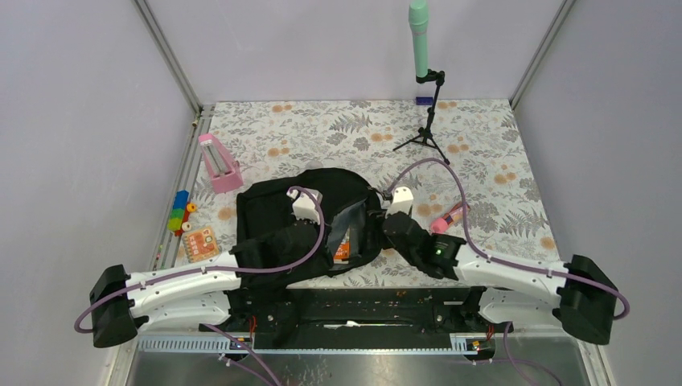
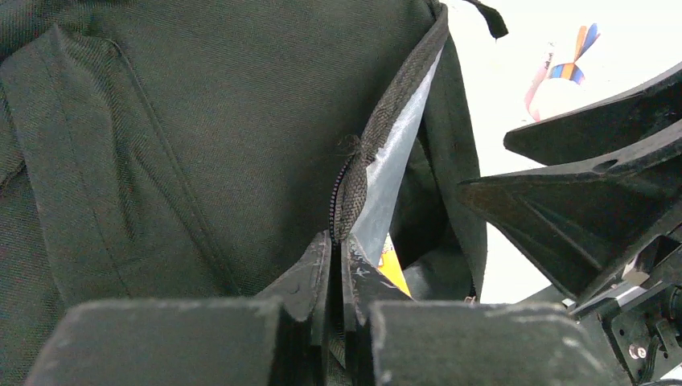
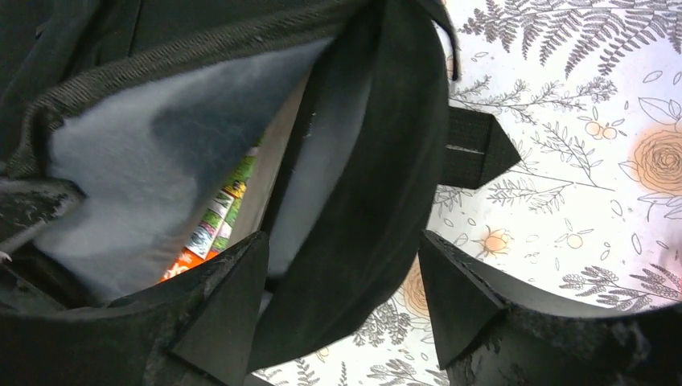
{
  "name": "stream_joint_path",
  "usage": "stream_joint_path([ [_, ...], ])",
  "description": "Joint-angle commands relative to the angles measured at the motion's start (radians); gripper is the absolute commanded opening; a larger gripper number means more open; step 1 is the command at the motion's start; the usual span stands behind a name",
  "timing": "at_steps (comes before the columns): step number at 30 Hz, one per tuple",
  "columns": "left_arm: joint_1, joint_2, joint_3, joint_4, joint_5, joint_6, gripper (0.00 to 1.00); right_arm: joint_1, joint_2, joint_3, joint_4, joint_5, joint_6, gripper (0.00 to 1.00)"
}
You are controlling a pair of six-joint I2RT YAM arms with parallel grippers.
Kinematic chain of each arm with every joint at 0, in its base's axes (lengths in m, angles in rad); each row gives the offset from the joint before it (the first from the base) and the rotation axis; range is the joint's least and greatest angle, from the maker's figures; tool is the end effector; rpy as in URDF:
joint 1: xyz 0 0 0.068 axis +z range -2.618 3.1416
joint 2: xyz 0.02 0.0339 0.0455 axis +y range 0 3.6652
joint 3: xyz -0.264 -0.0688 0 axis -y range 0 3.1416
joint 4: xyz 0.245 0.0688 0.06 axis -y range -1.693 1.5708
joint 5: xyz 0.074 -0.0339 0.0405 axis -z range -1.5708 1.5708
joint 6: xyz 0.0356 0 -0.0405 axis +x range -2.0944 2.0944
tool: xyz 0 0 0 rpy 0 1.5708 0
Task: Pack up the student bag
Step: Adjust the student bag at the center of the board.
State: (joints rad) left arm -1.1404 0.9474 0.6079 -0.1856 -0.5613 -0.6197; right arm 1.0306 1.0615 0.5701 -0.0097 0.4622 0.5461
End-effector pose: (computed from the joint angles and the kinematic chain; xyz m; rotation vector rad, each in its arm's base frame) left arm 0.1036 -0.1802 0.2506 0.1959 2.0399 -0.5268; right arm 0.1311 0.1878 0.2304 -0.2127 2.0433 0.5173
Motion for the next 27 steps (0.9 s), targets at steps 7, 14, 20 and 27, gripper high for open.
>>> stream_joint_path([
  [7, 0.006, -0.017, -0.028, 0.040, 0.029, -0.020, 0.00, 0.092, 0.260, 0.213, -0.114, 0.279, 0.015, 0.77],
  [14, 0.006, 0.006, -0.028, 0.064, 0.048, -0.008, 0.00, 0.111, 0.240, 0.248, -0.257, 0.442, -0.017, 0.77],
  [20, 0.005, 0.056, -0.012, 0.128, 0.134, 0.062, 0.00, 0.111, 0.125, 0.238, -0.333, 0.507, -0.035, 0.76],
  [27, 0.004, 0.143, 0.040, 0.104, 0.135, 0.044, 0.00, 0.108, 0.057, 0.195, -0.312, 0.450, -0.023, 0.76],
])
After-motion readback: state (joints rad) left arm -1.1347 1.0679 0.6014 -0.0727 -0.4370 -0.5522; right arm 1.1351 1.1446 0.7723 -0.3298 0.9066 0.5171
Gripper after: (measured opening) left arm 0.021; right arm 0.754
